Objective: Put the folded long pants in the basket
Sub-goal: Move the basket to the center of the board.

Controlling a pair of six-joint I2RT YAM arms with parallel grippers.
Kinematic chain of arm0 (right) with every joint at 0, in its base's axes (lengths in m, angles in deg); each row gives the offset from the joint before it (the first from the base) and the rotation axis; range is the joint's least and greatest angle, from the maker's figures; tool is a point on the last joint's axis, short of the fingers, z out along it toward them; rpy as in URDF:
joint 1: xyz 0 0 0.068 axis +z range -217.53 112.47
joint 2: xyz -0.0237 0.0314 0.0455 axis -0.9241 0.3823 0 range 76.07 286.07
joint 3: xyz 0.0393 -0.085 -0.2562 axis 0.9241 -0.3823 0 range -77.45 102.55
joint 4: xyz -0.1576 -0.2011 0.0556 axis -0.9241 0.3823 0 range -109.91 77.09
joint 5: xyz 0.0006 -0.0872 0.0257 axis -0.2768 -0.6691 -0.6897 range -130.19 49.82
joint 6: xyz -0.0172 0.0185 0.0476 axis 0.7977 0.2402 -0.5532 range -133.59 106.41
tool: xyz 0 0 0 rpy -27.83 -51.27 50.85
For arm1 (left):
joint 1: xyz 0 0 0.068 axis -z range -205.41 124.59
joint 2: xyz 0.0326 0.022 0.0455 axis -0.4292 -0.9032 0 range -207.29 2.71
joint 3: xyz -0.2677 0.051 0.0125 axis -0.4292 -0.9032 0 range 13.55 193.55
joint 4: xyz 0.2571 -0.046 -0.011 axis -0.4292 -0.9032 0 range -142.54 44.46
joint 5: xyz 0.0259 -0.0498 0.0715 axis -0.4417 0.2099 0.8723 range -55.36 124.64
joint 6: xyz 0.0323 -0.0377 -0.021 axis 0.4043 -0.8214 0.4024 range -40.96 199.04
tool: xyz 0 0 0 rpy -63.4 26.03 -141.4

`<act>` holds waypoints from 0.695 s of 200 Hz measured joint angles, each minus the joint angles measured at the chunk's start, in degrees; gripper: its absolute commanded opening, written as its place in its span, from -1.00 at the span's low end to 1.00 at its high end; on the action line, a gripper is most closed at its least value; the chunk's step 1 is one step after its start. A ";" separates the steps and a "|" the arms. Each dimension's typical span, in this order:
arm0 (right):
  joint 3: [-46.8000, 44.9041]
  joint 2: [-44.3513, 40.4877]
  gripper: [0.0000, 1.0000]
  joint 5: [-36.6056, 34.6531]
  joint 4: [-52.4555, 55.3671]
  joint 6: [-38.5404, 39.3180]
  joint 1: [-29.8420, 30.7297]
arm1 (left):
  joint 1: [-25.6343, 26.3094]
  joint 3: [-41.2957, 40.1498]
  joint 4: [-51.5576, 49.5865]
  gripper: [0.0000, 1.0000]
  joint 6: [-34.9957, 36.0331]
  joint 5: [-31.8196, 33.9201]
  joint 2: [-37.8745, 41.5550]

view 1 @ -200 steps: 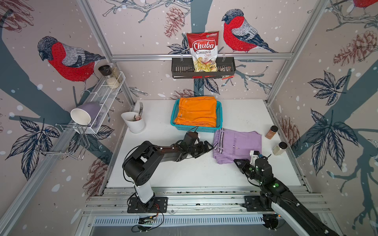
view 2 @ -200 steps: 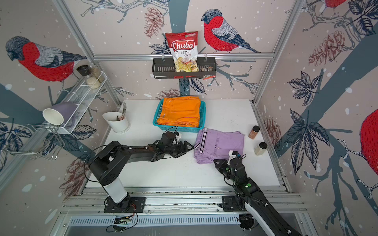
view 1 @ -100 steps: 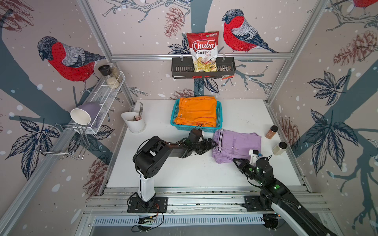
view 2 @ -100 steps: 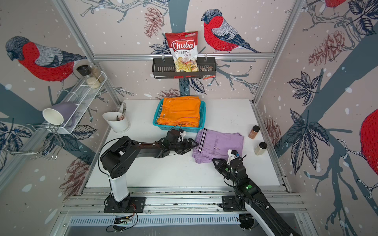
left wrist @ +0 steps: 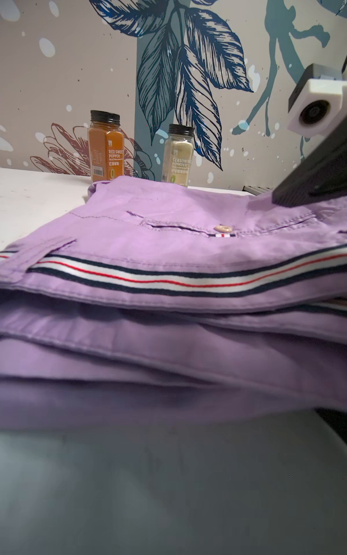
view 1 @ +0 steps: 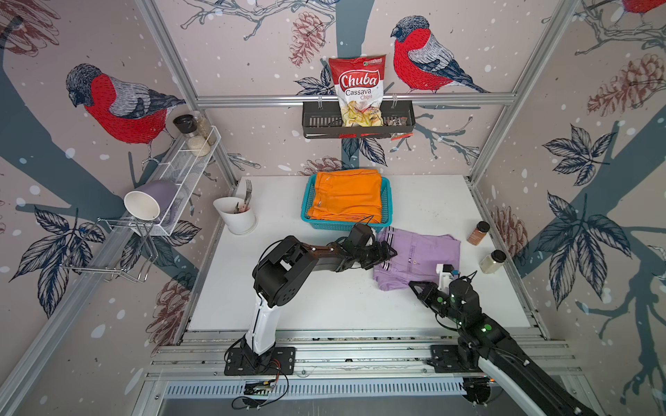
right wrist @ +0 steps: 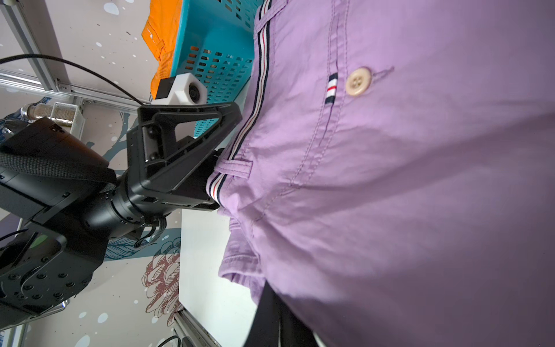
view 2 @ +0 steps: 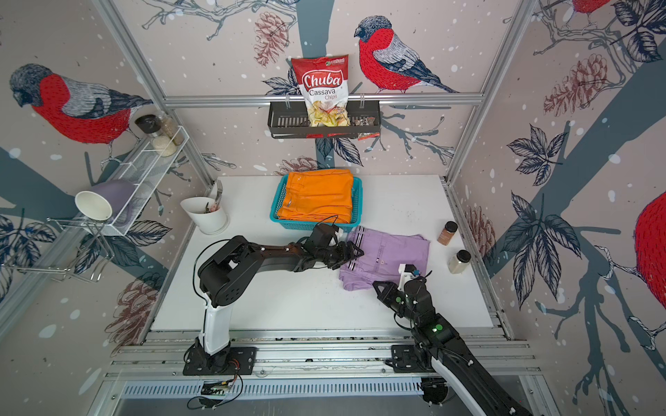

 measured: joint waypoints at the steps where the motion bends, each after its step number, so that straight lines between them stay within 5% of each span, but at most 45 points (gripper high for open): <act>1: 0.00 0.00 -0.71 0.00 0.02 0.02 0.00 | 0.00 0.00 -0.04 0.01 -0.02 0.04 -0.02; 24: 0.13 -0.85 0.24 1.11 0.02 0.48 0.02 | 0.00 -0.15 -1.88 -1.00 -0.13 1.46 -0.48; 37: 0.66 -2.21 0.45 1.55 0.42 1.31 0.02 | 0.00 -0.96 -1.77 -1.00 -0.04 1.86 -0.15; 94: 11.28 -11.21 0.60 2.69 17.59 5.11 -0.35 | -0.28 -12.41 0.57 -1.00 -0.92 3.30 8.00; 139: 16.50 3.76 0.52 1.84 18.18 7.52 -0.70 | -2.67 -22.88 -2.08 -1.00 -1.57 6.05 21.49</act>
